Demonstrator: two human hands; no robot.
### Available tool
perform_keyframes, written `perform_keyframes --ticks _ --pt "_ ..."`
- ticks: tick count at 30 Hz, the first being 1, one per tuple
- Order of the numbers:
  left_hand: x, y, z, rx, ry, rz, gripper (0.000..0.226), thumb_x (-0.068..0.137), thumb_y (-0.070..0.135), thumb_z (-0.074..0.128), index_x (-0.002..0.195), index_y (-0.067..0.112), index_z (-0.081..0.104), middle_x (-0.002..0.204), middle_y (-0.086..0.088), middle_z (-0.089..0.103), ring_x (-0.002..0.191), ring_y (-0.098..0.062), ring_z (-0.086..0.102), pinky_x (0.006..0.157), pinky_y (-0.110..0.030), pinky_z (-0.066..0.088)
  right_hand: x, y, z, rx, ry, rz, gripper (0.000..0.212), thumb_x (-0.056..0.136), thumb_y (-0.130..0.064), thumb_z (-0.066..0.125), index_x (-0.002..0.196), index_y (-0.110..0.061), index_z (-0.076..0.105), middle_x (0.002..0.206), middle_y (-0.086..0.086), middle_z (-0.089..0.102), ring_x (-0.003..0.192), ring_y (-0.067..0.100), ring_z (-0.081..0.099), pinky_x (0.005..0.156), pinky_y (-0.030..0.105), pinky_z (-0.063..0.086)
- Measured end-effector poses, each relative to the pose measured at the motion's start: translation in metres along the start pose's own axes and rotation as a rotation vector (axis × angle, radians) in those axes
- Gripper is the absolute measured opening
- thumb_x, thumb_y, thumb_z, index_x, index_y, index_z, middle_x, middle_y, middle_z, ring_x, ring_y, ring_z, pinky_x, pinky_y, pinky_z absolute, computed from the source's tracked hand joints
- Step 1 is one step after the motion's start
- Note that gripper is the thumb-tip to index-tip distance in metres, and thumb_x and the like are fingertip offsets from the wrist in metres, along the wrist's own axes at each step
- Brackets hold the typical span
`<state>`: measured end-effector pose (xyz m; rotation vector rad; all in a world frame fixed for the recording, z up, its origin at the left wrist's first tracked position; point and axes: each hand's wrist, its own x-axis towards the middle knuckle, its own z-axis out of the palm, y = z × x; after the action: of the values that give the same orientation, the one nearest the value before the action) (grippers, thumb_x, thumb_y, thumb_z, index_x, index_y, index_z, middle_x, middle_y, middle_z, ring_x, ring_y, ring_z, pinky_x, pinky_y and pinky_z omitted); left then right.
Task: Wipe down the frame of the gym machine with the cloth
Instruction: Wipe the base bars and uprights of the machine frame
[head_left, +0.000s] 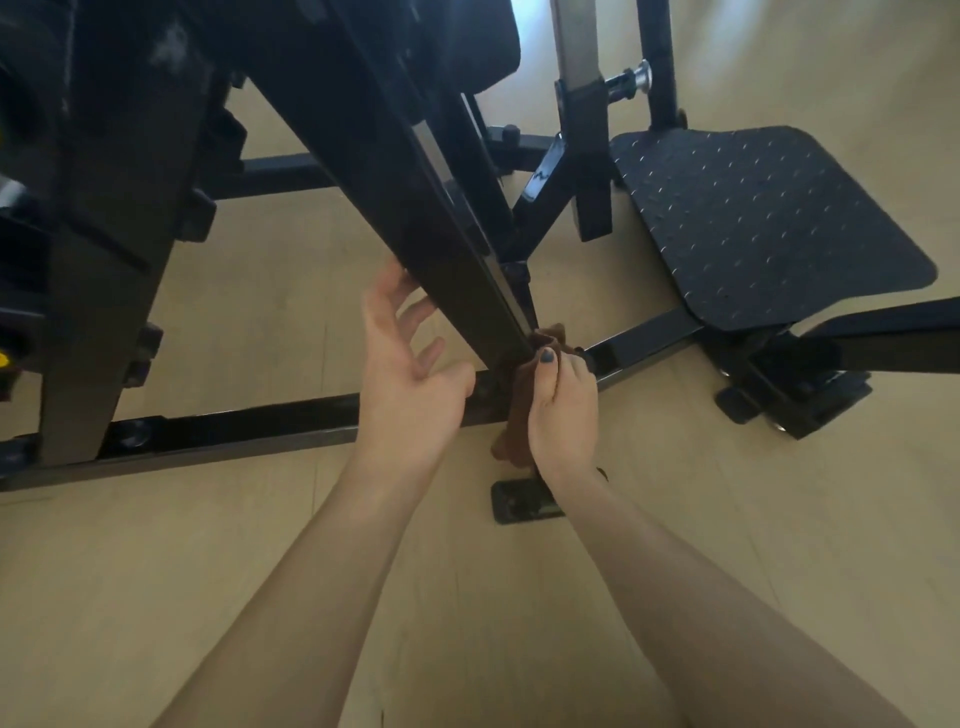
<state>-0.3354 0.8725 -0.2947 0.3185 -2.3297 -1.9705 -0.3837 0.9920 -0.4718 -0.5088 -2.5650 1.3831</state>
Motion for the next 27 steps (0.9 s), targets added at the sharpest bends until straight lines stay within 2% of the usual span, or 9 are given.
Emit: perform_keyframes --ticks 3,6,8,10,14,17,21,24,27 --pt "-0.003 0.001 -0.003 0.003 -0.02 0.005 0.088 0.083 -0.02 0.058 0.138 0.042 0.029 0.145 0.014 0.042 0.131 0.0 0.045 0.119 -0.035 0.038 -0.014 0.021 -0.018 -0.203 -0.003 -0.106 0.039 0.108 -0.044 0.042 0.135 -0.023 0.058 0.126 -0.006 0.058 0.113 0.013 0.054 0.089 0.028 0.05" --pt "-0.003 -0.001 -0.007 -0.004 -0.042 -0.012 0.09 0.082 -0.021 0.057 0.143 0.039 0.03 0.147 0.014 0.042 0.132 0.0 0.045 0.12 -0.037 0.036 -0.026 0.04 -0.033 -0.414 -0.111 -0.276 0.037 0.104 -0.04 0.051 0.138 -0.024 0.054 0.131 -0.003 0.059 0.118 0.018 0.055 0.097 0.034 0.05" --pt "-0.004 0.0 -0.007 -0.012 -0.047 -0.02 0.091 0.081 -0.021 0.059 0.147 0.035 0.03 0.147 0.013 0.042 0.132 0.0 0.045 0.12 -0.037 0.036 -0.035 0.052 -0.033 -0.632 -0.295 -0.332 0.042 0.105 -0.043 0.047 0.145 -0.027 0.049 0.142 -0.002 0.056 0.131 0.021 0.051 0.107 0.039 0.044" --pt "-0.005 0.001 -0.007 -0.011 -0.051 -0.019 0.091 0.082 -0.02 0.06 0.145 0.037 0.029 0.148 0.013 0.042 0.133 0.0 0.045 0.12 -0.036 0.036 -0.041 0.06 -0.029 -0.807 -0.435 -0.323 0.045 0.107 -0.046 0.04 0.149 -0.032 0.045 0.157 -0.004 0.044 0.143 0.022 0.038 0.114 0.042 0.037" --pt "-0.007 -0.001 -0.011 0.005 -0.077 -0.012 0.091 0.084 -0.02 0.059 0.144 0.042 0.028 0.151 0.015 0.04 0.136 0.0 0.042 0.12 -0.033 0.036 -0.043 0.061 -0.027 -1.01 -0.532 -0.406 0.044 0.106 -0.04 0.041 0.148 -0.031 0.048 0.163 -0.003 0.03 0.145 0.027 0.029 0.117 0.048 0.032" --pt "-0.008 -0.003 -0.015 0.016 -0.108 -0.028 0.094 0.084 -0.02 0.059 0.141 0.047 0.028 0.153 0.018 0.038 0.138 -0.001 0.043 0.119 -0.03 0.037 -0.065 0.077 -0.04 -0.993 -0.512 -0.413 0.051 0.104 -0.045 0.026 0.138 -0.027 0.06 0.152 -0.003 0.046 0.135 0.024 0.044 0.106 0.043 0.044" --pt "-0.008 -0.005 -0.019 0.02 -0.142 -0.031 0.096 0.082 -0.021 0.059 0.145 0.045 0.029 0.154 0.019 0.038 0.137 -0.001 0.044 0.119 -0.03 0.036 -0.08 0.089 -0.051 -0.768 -0.363 -0.498 0.038 0.101 -0.039 0.045 0.117 -0.019 0.073 0.124 -0.001 0.065 0.11 0.024 0.062 0.089 0.039 0.055" --pt "-0.007 -0.005 -0.02 0.006 -0.136 -0.021 0.093 0.084 -0.019 0.059 0.148 0.041 0.03 0.153 0.018 0.04 0.138 -0.002 0.044 0.118 -0.028 0.037 -0.043 0.058 -0.036 -0.727 -0.263 -0.535 0.036 0.102 -0.035 0.049 0.126 -0.016 0.068 0.131 0.004 0.061 0.119 0.026 0.056 0.098 0.044 0.052" --pt "-0.006 -0.005 -0.021 0.008 -0.139 -0.015 0.093 0.085 -0.019 0.059 0.148 0.042 0.03 0.155 0.017 0.039 0.138 -0.003 0.045 0.111 -0.021 0.04 -0.02 0.048 -0.017 -0.877 -0.396 -0.524 0.039 0.106 -0.039 0.047 0.137 -0.02 0.059 0.147 0.005 0.043 0.134 0.027 0.044 0.111 0.047 0.043"
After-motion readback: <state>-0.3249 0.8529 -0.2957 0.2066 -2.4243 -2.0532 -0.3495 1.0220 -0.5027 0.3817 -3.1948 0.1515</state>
